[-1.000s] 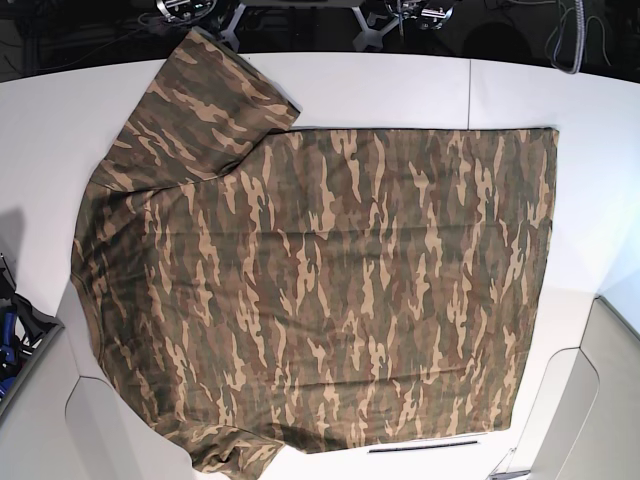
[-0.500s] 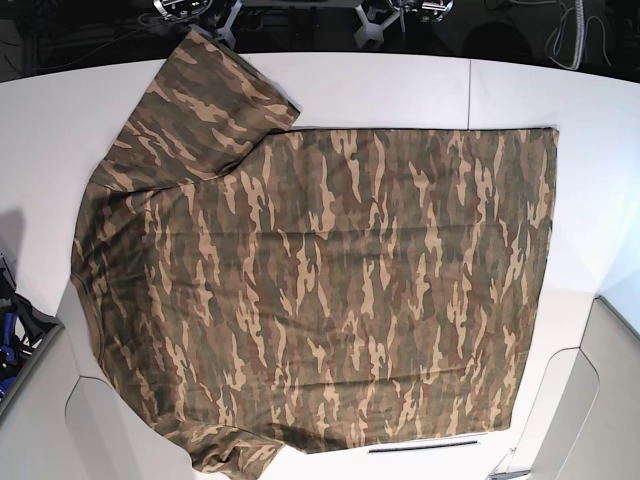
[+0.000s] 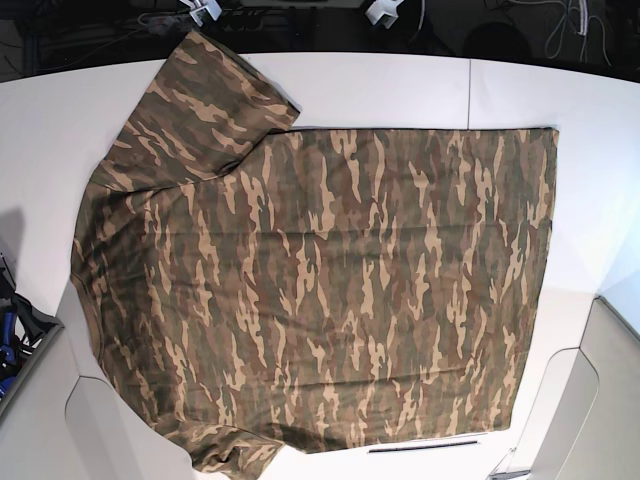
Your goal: Fold the T-shirt properly
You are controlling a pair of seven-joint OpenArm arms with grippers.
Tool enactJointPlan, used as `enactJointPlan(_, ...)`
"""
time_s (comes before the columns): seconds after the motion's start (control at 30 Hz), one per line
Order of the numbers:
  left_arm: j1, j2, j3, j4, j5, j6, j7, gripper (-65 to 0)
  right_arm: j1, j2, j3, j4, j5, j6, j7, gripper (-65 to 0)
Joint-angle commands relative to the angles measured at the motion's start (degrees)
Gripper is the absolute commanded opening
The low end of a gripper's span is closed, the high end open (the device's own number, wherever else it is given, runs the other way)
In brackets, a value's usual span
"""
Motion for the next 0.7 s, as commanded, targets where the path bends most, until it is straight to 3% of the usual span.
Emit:
enactJointPlan(0.0, 1.95, -0.33, -0.98, 1.84, -0.74, -0.83, -0.02, -49.5, -1.55, 1.27, 0.07, 1.90, 1.31, 2.01, 0.59, -64.8)
enactJointPlan(0.17, 8.66, -0.39, -10.19, 10.10, -1.42, -1.56, 0.50, -49.5, -8.13, 4.92, 0.07, 9.57, 7.80, 6.21, 0.59, -64.8)
enactJointPlan(0.33, 14.91, -0.39, -18.99, 19.67, -3.04, -1.56, 3.02, -49.5, -14.38, 8.87, 0.07, 19.96, 12.59, 6.21, 0.37, -64.8)
enactJointPlan(0.67, 24.79, -0.44, -29.81, 38.23, -7.63, -1.56, 6.47, -49.5, -23.43, 15.65, 0.07, 42.49, 18.69, 6.16, -2.36, -64.8)
